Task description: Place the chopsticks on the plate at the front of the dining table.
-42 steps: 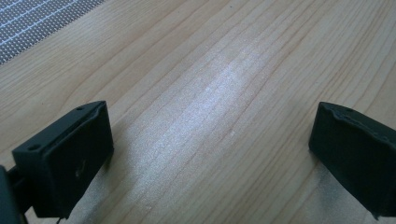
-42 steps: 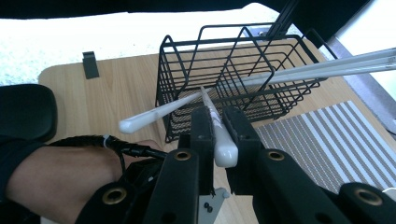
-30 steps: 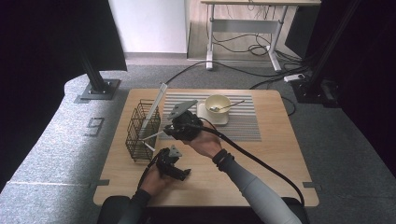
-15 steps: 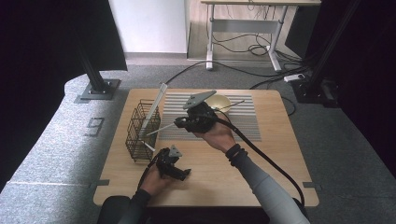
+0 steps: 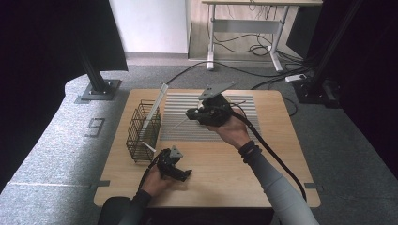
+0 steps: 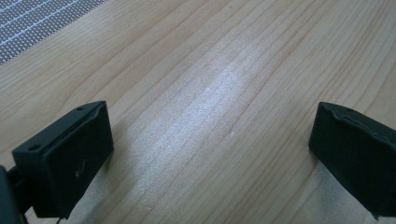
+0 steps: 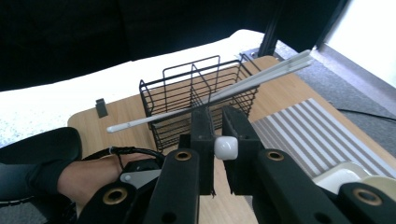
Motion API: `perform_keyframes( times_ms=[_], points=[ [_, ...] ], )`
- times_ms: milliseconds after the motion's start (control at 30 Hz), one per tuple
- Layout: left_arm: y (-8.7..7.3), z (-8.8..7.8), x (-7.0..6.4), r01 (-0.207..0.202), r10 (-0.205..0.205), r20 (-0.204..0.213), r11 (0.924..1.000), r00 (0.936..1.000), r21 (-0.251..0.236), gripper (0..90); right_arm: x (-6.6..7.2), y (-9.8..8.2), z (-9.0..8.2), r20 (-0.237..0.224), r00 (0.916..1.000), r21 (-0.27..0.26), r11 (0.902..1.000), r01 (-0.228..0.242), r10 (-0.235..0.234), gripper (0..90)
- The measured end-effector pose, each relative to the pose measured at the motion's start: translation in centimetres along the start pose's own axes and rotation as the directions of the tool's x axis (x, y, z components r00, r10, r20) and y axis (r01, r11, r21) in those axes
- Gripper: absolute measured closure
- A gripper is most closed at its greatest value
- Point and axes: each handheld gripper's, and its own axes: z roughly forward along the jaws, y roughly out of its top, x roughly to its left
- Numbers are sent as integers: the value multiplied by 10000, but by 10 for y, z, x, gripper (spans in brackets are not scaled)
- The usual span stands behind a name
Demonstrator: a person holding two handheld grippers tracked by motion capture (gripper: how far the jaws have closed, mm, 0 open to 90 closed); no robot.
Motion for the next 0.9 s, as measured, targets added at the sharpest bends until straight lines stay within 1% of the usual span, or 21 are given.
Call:
perform_keyframes(
  times_ms=[167, 400, 633, 700, 767, 900],
  points=[
    [0, 0, 0, -4, 4, 10, 10000, 10000, -5, 0, -6, -1, -15, 403, 9992, -86, 10000, -43, 46, 826],
    [0, 0, 0, -57, 57, 60, 10000, 10000, -8, 0, -17, -10, -32, 886, 9959, -167, 9997, -172, 186, 826],
    [2, -2, 1, -18, 17, 115, 9999, 9999, 126, 7, -23, -23, -40, 1204, 9923, -146, 9995, -291, 306, 826],
    [3, -5, 2, 22, -22, 123, 10000, 9999, -12, 10, -25, -28, -41, 1227, 9918, -135, 9993, -354, 368, 826],
    [5, -10, 3, 64, -58, 177, 9994, 9998, -340, 15, -26, -33, -42, 1252, 9913, -165, 9991, -398, 416, 826],
    [10, -19, 4, -56, 78, 269, 9967, 9996, -814, 37, -28, -44, -44, 1230, 9909, -206, 9984, -534, 555, 826]
  ],
)
